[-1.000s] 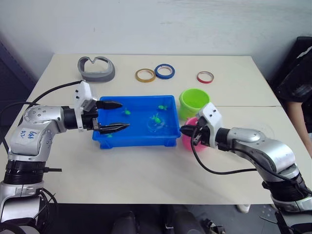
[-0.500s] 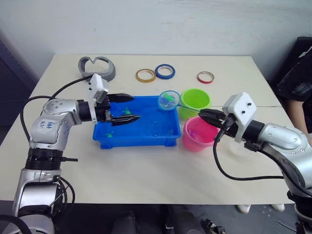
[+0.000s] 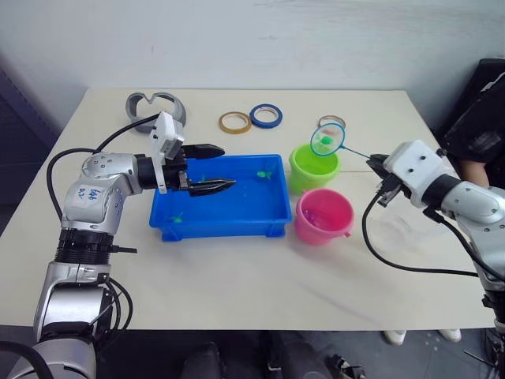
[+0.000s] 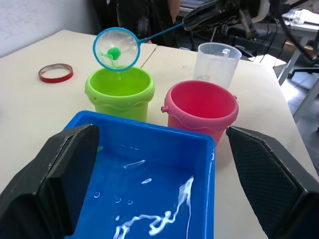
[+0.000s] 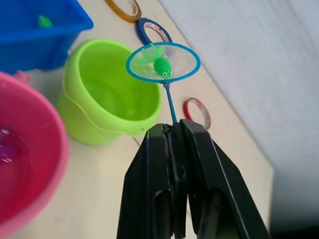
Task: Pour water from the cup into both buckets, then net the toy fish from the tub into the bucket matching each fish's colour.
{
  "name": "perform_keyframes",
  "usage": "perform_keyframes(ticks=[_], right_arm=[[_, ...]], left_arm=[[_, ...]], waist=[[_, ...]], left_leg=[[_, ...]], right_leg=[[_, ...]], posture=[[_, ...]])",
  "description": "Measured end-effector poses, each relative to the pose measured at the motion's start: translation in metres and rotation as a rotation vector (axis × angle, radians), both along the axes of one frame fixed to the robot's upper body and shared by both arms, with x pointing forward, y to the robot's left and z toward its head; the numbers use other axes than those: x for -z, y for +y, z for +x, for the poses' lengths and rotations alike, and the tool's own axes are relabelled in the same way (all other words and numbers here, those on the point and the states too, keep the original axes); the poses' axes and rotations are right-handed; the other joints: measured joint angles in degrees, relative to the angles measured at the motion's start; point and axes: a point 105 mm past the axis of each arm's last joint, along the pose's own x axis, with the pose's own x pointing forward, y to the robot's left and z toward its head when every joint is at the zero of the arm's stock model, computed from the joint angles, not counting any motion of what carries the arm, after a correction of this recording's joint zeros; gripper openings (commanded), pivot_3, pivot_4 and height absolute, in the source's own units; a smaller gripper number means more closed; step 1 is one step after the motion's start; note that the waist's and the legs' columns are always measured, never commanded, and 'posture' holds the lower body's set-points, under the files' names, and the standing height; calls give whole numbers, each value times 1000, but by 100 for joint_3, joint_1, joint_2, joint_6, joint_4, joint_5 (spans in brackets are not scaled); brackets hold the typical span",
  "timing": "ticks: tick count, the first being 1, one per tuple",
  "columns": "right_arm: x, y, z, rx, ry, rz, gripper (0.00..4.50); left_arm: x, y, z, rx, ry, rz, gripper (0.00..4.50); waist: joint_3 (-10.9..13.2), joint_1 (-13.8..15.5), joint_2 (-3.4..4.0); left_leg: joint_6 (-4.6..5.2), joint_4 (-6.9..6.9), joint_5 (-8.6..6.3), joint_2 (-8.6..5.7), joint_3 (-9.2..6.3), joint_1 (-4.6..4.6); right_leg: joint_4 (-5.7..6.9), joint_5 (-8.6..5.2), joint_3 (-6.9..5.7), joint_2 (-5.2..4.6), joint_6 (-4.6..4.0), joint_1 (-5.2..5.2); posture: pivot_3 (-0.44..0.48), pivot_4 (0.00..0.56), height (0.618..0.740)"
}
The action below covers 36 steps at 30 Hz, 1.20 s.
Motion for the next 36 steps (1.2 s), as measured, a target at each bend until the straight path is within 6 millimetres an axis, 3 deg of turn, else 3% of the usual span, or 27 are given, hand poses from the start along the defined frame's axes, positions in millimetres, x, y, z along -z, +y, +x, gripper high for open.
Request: perform_keyframes(ticks=[4, 9, 15, 23, 26, 28, 29, 33, 36], right_arm=[[0, 7, 1, -90, -148, -342, 0], [2, 1, 1, -192, -338, -832, 0], [14, 4, 0, -312, -382, -946, 0], [-4, -1, 9, -309, -418, -978, 0], [-6, -4, 12, -267, -384, -865, 0], [-13, -4, 17, -190, -326, -624, 0], [-17, -2, 19, -145, -256, -420, 0], [-30, 15, 12, -149, -4, 90, 0], [-38, 33, 2, -189, 159, 345, 0]], left_arm=[[3, 3, -1, -17, 4, -1, 4466], [0, 5, -2, -30, -8, -5, 4466], [0, 5, -2, -37, -4, -6, 4466], [0, 5, -1, -37, -4, -7, 4466], [0, 5, -2, -37, -4, -7, 4466], [1, 6, -2, -41, -2, -5, 4466], [2, 9, -2, -49, 2, 2, 4466], [9, 25, -3, -94, 22, 27, 4466], [13, 33, -5, -110, 35, 48, 4466]], waist=[[1, 6, 2], [3, 2, 5], [4, -22, 7], [5, -16, 9], [5, -19, 9], [5, -35, 8], [5, -43, 8], [9, -43, 20], [8, -6, 21]], left_leg=[[0, 1, 0, -1, 0, -1], [1, 3, 0, -1, 2, -1], [0, 5, 0, -1, 11, 4], [0, 9, 0, -1, 11, 4], [0, 10, 0, -1, 12, 4], [0, 13, 1, 1, 12, 7], [0, 13, 2, 4, 12, 8], [-2, 16, 3, 9, 4, 8], [-2, 17, 3, 11, 2, 8]], right_leg=[[0, 0, 0, 0, 0, -1], [3, 0, 3, 0, -1, -2], [12, -1, 8, 0, -2, -3], [15, -1, 8, 0, -2, -3], [17, -1, 8, 0, -2, -2], [23, -1, 7, 3, -2, 1], [27, -1, 6, 3, -2, 0], [36, -1, 0, 3, -3, -2], [33, -2, -3, 2, -3, -1]], posture=[[0, 150, 740], [0, 150, 740], [0, 150, 740], [0, 150, 740], [0, 150, 740], [0, 150, 740], [0, 150, 740], [0, 150, 740], [0, 150, 740]])
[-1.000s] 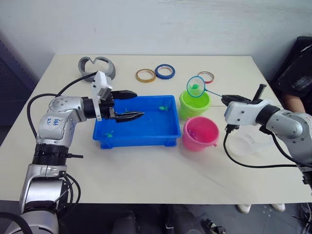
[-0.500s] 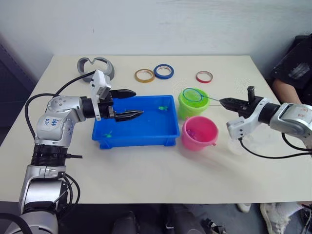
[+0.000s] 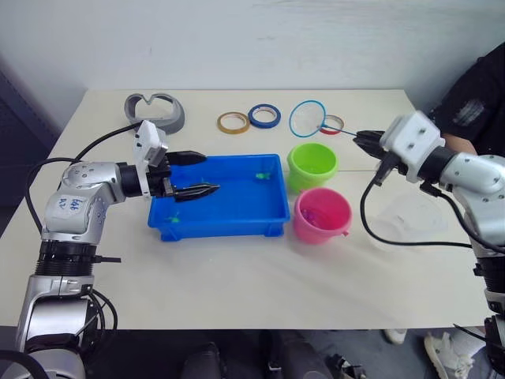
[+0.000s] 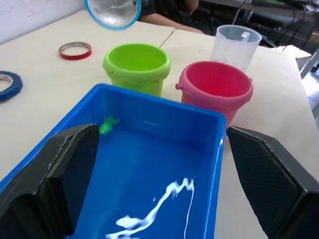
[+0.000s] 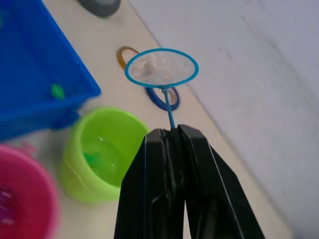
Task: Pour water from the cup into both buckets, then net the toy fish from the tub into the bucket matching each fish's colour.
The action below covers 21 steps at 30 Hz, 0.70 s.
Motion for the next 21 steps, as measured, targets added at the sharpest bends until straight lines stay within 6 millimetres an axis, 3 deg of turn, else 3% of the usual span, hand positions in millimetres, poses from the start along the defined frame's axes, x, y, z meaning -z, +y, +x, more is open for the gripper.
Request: perform_keyframes(ticks=[2, 5, 8, 12, 15, 21], right_arm=[[8, 16, -9, -52, 177, 129, 0], [37, 42, -23, -117, 446, 201, 0], [61, 50, -29, -100, 603, 216, 0], [81, 60, -28, -77, 712, 259, 0], [101, 62, -16, -2, 783, 309, 0], [103, 69, 2, 59, 774, 367, 0]], left_arm=[[4, 4, -1, -8, 13, 6, 4466], [6, 3, -3, -11, 10, 10, 4466], [3, 2, -5, -12, -7, 16, 4466], [4, 4, -5, -27, -11, 15, 4466], [0, 1, -7, -23, -30, 21, 4466], [-1, 4, -7, -47, -29, 29, 4466]], waist=[[0, 27, 0], [0, 36, 0], [0, 44, 0], [0, 9, 0], [-2, -8, -3], [-2, -1, -3]], left_leg=[[0, 0, 0, 0, -3, -3], [2, -1, -1, -1, -4, -9], [3, -1, -1, -4, -5, -10], [3, -3, -1, -4, -5, -9], [2, -4, -1, -4, -4, -8], [2, -4, -1, -5, -5, -9]], right_leg=[[-5, 0, -3, -2, 0, 0], [-13, 0, -4, -3, 0, 0], [-16, 0, -4, -5, 0, 0], [-13, 0, -4, -4, 0, -2], [-10, 0, -4, -4, 0, -2], [-12, 0, -4, -5, 0, -3]], posture=[[0, 150, 740], [0, 150, 740], [0, 150, 740], [0, 150, 740], [0, 150, 740], [0, 150, 740]])
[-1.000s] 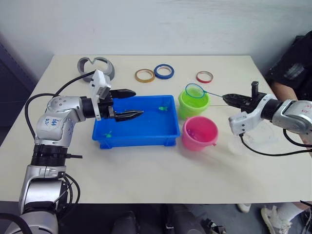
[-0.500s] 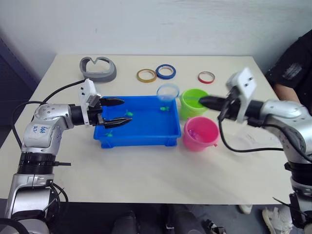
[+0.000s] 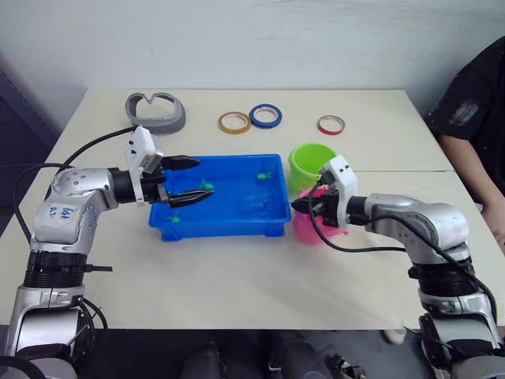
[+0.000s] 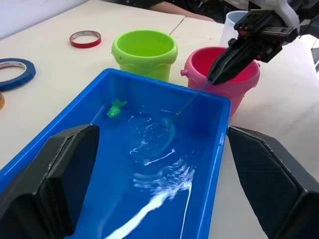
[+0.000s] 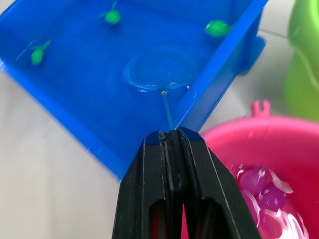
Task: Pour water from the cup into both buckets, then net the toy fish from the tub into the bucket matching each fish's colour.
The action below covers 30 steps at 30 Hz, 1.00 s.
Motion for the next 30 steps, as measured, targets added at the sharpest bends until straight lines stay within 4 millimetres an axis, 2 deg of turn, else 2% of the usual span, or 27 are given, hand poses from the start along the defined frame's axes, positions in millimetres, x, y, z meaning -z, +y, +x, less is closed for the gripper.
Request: perform_keyframes(ticks=[7, 15, 22, 26, 30], right_arm=[[-3, 2, 12, 71, -29, 14, 0], [-18, -3, 18, 170, 10, 68, 0], [-15, -2, 11, 171, 89, 92, 0], [-13, 2, -8, 53, 84, 11, 0], [-13, 8, -18, -11, 88, -2, 0]], left_arm=[[-1, 2, -1, -8, 1, -1, 4466], [-1, 1, -1, -13, 1, -4, 4466], [-1, -3, 0, -1, -1, -20, 4466], [-4, -4, 1, 4, -9, -25, 4466], [-5, -5, 1, 6, -13, -26, 4466]], waist=[[0, 2, 0], [0, -3, 0], [0, -4, 0], [0, 4, 0], [0, -27, 0]], left_leg=[[0, -2, 0, 0, 0, -1], [0, -4, 0, 0, 0, -1], [0, -5, 0, 0, 0, -1], [1, -9, 0, 0, -1, -4], [0, -9, 0, 0, 0, -3]], right_leg=[[-2, 0, -1, 0, 0, 0], [-3, 0, -1, 0, 0, 0], [-3, 0, -1, 0, 0, -1], [-12, 0, -1, 0, 0, -1], [-8, 0, -1, 0, 0, -1]], posture=[[0, 150, 740], [0, 150, 740], [0, 150, 740], [0, 150, 740], [0, 150, 740]])
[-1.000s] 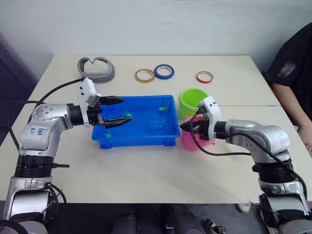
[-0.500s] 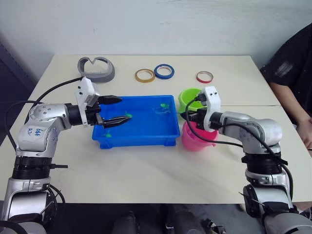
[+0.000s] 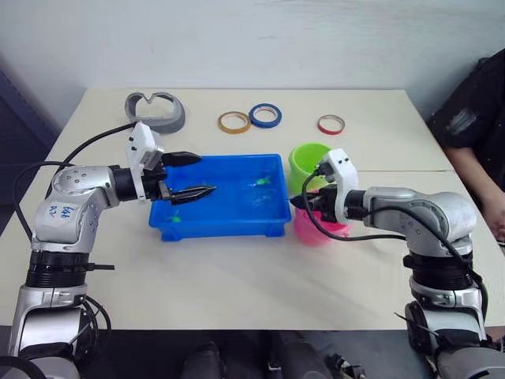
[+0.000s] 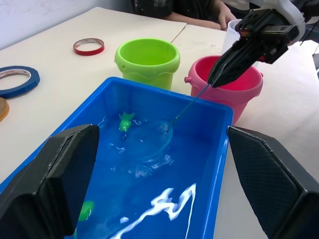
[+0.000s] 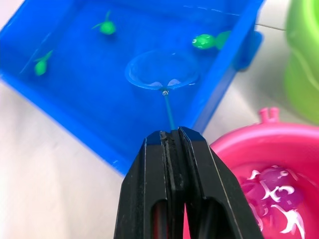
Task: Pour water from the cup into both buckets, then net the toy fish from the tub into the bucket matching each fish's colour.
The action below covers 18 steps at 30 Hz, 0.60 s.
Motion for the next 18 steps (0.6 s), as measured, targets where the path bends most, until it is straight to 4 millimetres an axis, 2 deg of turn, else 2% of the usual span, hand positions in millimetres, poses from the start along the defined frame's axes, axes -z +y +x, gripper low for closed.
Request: perform_keyframes(ticks=[5, 12, 18], right_arm=[[6, -7, 6, 52, 27, -23, 0], [-3, -7, 22, 101, -40, -15, 0], [-14, 0, 11, 5, -167, -32, 0]], left_arm=[[0, 0, 0, 0, 0, -1, 4466], [0, -1, 0, 1, -1, -3, 4466], [0, -1, 0, 2, 0, -6, 4466]], waist=[[0, 10, 0], [0, 17, 0], [0, 22, 0]], left_leg=[[0, 0, 0, 0, 0, -1], [0, -1, 0, -1, -1, -2], [0, -7, 0, -1, -2, -2]], right_leg=[[-4, 0, 0, 0, 0, 0], [-5, 0, 0, 0, 0, 0], [-10, 0, -1, 0, 0, -1]], posture=[[0, 150, 740], [0, 150, 740], [0, 150, 740]])
